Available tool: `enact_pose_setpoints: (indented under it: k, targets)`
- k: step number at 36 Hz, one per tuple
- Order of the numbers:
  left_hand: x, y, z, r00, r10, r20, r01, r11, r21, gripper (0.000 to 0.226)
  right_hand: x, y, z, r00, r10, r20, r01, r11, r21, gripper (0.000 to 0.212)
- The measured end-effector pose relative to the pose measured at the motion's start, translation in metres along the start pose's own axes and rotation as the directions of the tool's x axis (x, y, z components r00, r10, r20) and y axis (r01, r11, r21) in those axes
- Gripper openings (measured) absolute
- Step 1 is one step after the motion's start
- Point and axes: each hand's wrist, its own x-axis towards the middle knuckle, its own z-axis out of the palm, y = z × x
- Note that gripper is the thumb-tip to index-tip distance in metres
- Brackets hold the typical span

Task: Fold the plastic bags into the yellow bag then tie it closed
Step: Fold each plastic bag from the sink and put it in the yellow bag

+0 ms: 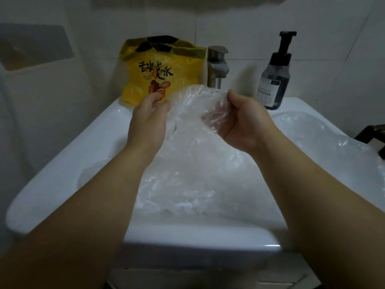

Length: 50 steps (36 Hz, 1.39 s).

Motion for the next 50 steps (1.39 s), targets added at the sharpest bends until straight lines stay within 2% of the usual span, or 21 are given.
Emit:
enact_pose_setpoints:
  k: [4, 7, 9, 12, 14, 18, 19, 21, 23, 26, 27, 29, 31, 33, 35, 36, 38, 42, 46, 48, 50]
  targets:
    - [-0.004, -0.001, -0.004, 0.996, -0.025, 0.088, 0.031, 0.997, -0.076, 0.032, 0.0, 0.0, -0.003, 0.988, -0.075, -0.134, 0.062, 0.994, -0.095, 0.031]
    - [-0.01, -0.009, -0.007, 0.984, 0.032, 0.176, -0.058, 0.988, 0.146, 0.045, -0.002, -0.004, -0.008, 0.979, -0.114, -0.17, 0.1, 0.991, -0.089, 0.025]
    - [-0.016, -0.014, -0.01, 0.968, 0.081, 0.239, -0.157, 0.935, 0.319, 0.051, -0.004, -0.002, -0.011, 0.983, -0.106, -0.152, 0.087, 0.989, -0.123, 0.024]
    - [-0.022, -0.015, -0.011, 0.955, 0.073, 0.287, -0.196, 0.882, 0.429, 0.054, -0.007, 0.003, -0.009, 0.99, -0.034, -0.139, 0.011, 0.987, -0.16, 0.028]
    - [-0.024, -0.014, -0.012, 0.95, 0.047, 0.308, -0.193, 0.865, 0.463, 0.047, -0.009, 0.006, -0.006, 0.987, 0.012, -0.16, -0.04, 0.984, -0.175, 0.032]
    - [-0.027, -0.011, -0.01, 0.941, 0.092, 0.324, -0.229, 0.88, 0.415, 0.005, -0.012, 0.012, -0.002, 0.983, 0.003, -0.186, -0.043, 0.977, -0.207, 0.033]
    - [-0.027, -0.011, -0.009, 0.948, 0.098, 0.303, -0.209, 0.911, 0.357, 0.015, -0.012, 0.014, -0.004, 0.973, -0.036, -0.227, -0.028, 0.962, -0.273, 0.031]
    - [-0.026, -0.008, -0.007, 0.962, 0.067, 0.263, -0.124, 0.97, 0.208, 0.027, -0.011, 0.016, -0.007, 0.937, -0.135, -0.323, -0.031, 0.887, -0.462, 0.038]
    - [-0.024, -0.002, -0.006, 0.967, 0.013, 0.254, -0.05, 0.989, 0.139, 0.026, -0.008, 0.02, -0.012, 0.899, -0.246, -0.363, -0.067, 0.741, -0.668, 0.053]
    - [-0.021, 0.003, -0.004, 0.973, -0.046, 0.225, 0.043, 0.999, 0.019, 0.025, -0.005, 0.023, -0.017, 0.856, -0.442, -0.267, -0.063, 0.424, -0.903, 0.052]
    - [-0.02, 0.004, -0.003, 0.974, -0.054, 0.222, 0.057, 0.998, -0.007, 0.026, -0.005, 0.023, -0.018, 0.853, -0.469, -0.23, -0.052, 0.361, -0.931, 0.052]
    - [-0.023, 0.007, -0.002, 0.972, -0.069, 0.226, 0.073, 0.997, -0.008, 0.027, -0.004, 0.024, -0.019, 0.856, -0.489, -0.165, -0.013, 0.3, -0.954, 0.057]
    - [-0.025, 0.007, -0.002, 0.973, -0.088, 0.214, 0.083, 0.996, 0.031, 0.028, -0.005, 0.025, -0.017, 0.879, -0.467, -0.101, 0.059, 0.316, -0.947, 0.064]
    - [-0.024, 0.007, -0.002, 0.968, -0.134, 0.211, 0.133, 0.991, 0.02, 0.027, -0.007, 0.027, -0.014, 0.935, -0.349, -0.054, 0.118, 0.453, -0.883, 0.073]
    - [-0.022, 0.009, -0.002, 0.946, -0.212, 0.246, 0.229, 0.973, -0.042, 0.026, -0.008, 0.03, -0.009, 0.985, -0.169, -0.014, 0.094, 0.612, -0.785, 0.089]
    - [-0.022, 0.009, -0.003, 0.928, -0.25, 0.277, 0.285, 0.954, -0.092, 0.026, -0.008, 0.033, -0.007, 0.994, -0.105, 0.016, 0.08, 0.634, -0.769, 0.096]
    - [-0.024, 0.011, -0.005, 0.885, -0.289, 0.366, 0.369, 0.913, -0.171, 0.031, -0.007, 0.04, -0.005, 0.995, -0.049, 0.084, 0.096, 0.622, -0.777, 0.099]
    - [-0.027, 0.013, -0.008, 0.769, -0.29, 0.569, 0.503, 0.824, -0.26, 0.047, -0.006, 0.047, -0.003, 0.979, -0.108, 0.17, 0.2, 0.631, -0.749, 0.079]
    - [-0.028, 0.016, -0.011, 0.699, -0.169, 0.695, 0.523, 0.784, -0.335, 0.049, -0.009, 0.044, -0.002, 0.951, -0.216, 0.223, 0.305, 0.518, -0.799, 0.061]
    - [-0.029, 0.015, -0.01, 0.716, -0.153, 0.681, 0.467, 0.83, -0.305, 0.052, -0.011, 0.043, 0.0, 0.956, -0.19, 0.225, 0.291, 0.498, -0.817, 0.059]
    - [-0.029, 0.011, -0.007, 0.771, -0.187, 0.608, 0.346, 0.925, -0.154, 0.048, -0.013, 0.041, 0.0, 0.967, -0.106, 0.233, 0.253, 0.52, -0.815, 0.069]
